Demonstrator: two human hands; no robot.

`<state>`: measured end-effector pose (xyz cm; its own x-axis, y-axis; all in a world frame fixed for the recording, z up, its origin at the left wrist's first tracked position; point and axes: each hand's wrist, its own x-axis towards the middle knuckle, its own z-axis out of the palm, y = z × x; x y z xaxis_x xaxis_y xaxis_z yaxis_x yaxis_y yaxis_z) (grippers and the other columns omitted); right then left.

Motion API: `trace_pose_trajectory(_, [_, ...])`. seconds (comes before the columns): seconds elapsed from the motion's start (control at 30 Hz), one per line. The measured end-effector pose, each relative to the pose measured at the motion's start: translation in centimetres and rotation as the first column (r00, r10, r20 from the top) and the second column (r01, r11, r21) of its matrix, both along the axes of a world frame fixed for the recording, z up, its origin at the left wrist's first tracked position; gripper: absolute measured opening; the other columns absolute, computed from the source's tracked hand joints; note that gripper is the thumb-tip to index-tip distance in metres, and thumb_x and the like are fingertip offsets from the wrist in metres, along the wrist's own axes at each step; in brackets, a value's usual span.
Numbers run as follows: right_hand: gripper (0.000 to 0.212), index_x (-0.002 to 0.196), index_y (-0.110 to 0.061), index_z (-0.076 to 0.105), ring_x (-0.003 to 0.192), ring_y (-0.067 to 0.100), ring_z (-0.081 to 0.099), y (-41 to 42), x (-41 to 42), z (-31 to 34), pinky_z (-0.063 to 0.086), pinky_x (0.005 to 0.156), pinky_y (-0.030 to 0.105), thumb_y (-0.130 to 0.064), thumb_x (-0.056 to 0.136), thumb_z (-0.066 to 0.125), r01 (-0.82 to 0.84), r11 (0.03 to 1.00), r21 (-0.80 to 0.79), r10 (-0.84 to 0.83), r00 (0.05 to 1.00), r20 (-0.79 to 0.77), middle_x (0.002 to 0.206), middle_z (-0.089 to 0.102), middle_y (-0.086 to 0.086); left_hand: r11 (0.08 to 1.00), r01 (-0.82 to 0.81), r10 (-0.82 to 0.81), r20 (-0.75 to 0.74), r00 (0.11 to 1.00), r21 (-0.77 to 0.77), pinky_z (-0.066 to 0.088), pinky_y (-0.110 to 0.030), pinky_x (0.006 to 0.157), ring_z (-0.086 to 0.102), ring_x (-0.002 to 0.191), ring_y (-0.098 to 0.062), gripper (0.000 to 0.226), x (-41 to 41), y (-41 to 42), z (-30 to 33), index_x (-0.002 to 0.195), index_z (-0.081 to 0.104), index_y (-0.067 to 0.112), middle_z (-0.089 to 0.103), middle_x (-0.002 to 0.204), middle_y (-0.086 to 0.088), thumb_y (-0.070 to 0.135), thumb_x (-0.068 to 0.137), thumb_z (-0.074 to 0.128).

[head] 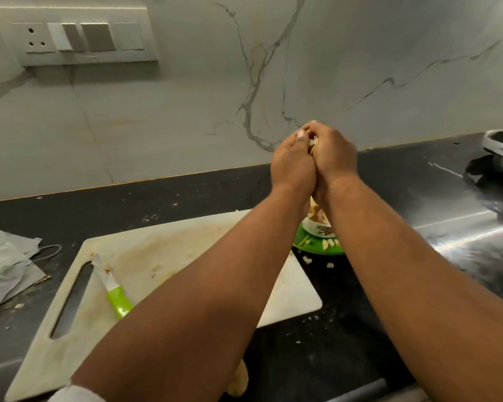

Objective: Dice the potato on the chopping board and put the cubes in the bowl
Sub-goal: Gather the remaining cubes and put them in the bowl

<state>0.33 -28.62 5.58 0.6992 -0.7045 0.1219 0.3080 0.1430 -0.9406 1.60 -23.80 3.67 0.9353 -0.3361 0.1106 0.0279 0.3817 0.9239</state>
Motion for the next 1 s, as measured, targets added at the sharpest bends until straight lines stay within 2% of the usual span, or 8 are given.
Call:
trace_pose_trajectory(0.1, [0.023,0.093,0.0,0.072,0.073,0.021,0.07,-1.9,0.0,-0.6,0.06,0.062,0.033,-0.015,0.089,0.056,0.055,0.995,-0.087,-0.058,0.998,-0.028,0.08,0.072,0.012,0.999,0.024,-0.029,-0.117,0.993,-0.049,0.058,-0.044,0.092,0.072,0.106,-0.027,0.033,0.7,-1.7,-0.5,0.096,0.078,0.017,0.077,0.105,-0.012,0.033,0.107,0.051])
trace_pose_trajectory(0.17, [0.023,0.09,-0.004,0.074,0.079,0.024,0.072,-2.7,0.3,-1.5,0.061,0.069,0.038,-0.019,0.09,0.057,0.048,0.992,-0.118,-0.055,0.997,-0.053,0.085,0.073,0.014,0.998,0.031,-0.041,-0.161,0.986,-0.063,0.059,-0.042,0.086,0.071,0.103,-0.026,0.031,1.0,-2.3,-0.9,0.099,0.078,0.016,0.077,0.104,-0.011,0.034,0.106,0.053])
trace_pose_trajectory(0.3, [0.022,0.082,-0.009,0.072,0.08,0.021,0.071,-3.4,0.4,-2.6,0.061,0.073,0.038,-0.023,0.091,0.057,0.033,0.988,-0.153,-0.043,0.997,-0.059,0.081,0.073,0.008,0.999,0.03,-0.036,-0.138,0.99,-0.044,0.061,-0.04,0.09,0.073,0.101,-0.02,0.029,0.9,-3.1,-1.7,0.104,0.079,0.016,0.079,0.102,-0.005,0.031,0.106,0.055])
trace_pose_trajectory(0.4, [0.025,0.074,-0.015,0.067,0.071,0.012,0.066,-3.7,0.2,-2.6,0.055,0.066,0.031,-0.018,0.095,0.054,0.033,0.985,-0.169,-0.038,0.999,-0.03,0.07,0.068,0.0,0.999,0.035,-0.038,-0.095,0.995,-0.035,0.06,-0.038,0.093,0.072,0.099,-0.015,0.027,0.7,-3.2,-1.6,0.099,0.079,0.023,0.079,0.096,0.002,0.029,0.107,0.054])
trace_pose_trajectory(0.57, [0.027,0.071,-0.016,0.065,0.063,0.006,0.064,-3.8,-0.2,-2.9,0.051,0.058,0.025,-0.015,0.095,0.053,0.024,0.984,-0.177,-0.029,0.999,-0.022,0.063,0.066,-0.005,0.998,0.039,-0.042,-0.077,0.996,-0.045,0.058,-0.036,0.098,0.069,0.096,-0.008,0.03,0.4,-3.4,-1.5,0.119,0.076,0.016,0.075,0.1,0.005,0.027,0.109,0.049])
trace_pose_trajectory(0.73, [0.033,0.066,-0.015,0.066,0.07,0.015,0.067,-3.6,-0.5,-3.2,0.058,0.067,0.034,-0.021,0.095,0.053,0.013,0.982,-0.189,-0.023,0.998,-0.05,0.069,0.069,0.003,1.0,-0.002,-0.001,-0.122,0.993,-0.025,0.061,-0.046,0.092,0.072,0.09,-0.019,0.038,0.3,-3.6,-2.0,0.08,0.078,0.025,0.076,0.082,0.001,0.039,0.106,0.054])
trace_pose_trajectory(0.83, [0.034,0.065,-0.014,0.066,0.072,0.018,0.063,-3.8,-0.8,-3.3,0.053,0.068,0.035,-0.018,0.095,0.05,0.025,0.974,-0.226,-0.055,0.99,-0.127,0.065,0.066,0.002,1.0,-0.007,0.008,-0.112,0.994,0.013,0.059,-0.048,0.096,0.071,0.099,-0.018,0.037,0.4,-3.9,-2.3,0.09,0.081,0.027,0.079,0.096,0.001,0.042,0.106,0.052])
trace_pose_trajectory(1.0, [0.028,0.08,-0.02,0.074,0.085,0.018,0.069,-4.1,-1.5,-2.9,0.056,0.078,0.037,-0.022,0.094,0.051,-0.049,0.936,-0.349,-0.05,0.962,-0.269,0.08,0.074,0.001,0.999,0.028,-0.033,-0.138,0.99,-0.035,0.055,-0.049,0.103,0.071,0.107,-0.022,0.043,0.5,-3.6,-2.0,0.101,0.081,0.018,0.079,0.105,-0.003,0.048,0.104,0.05])
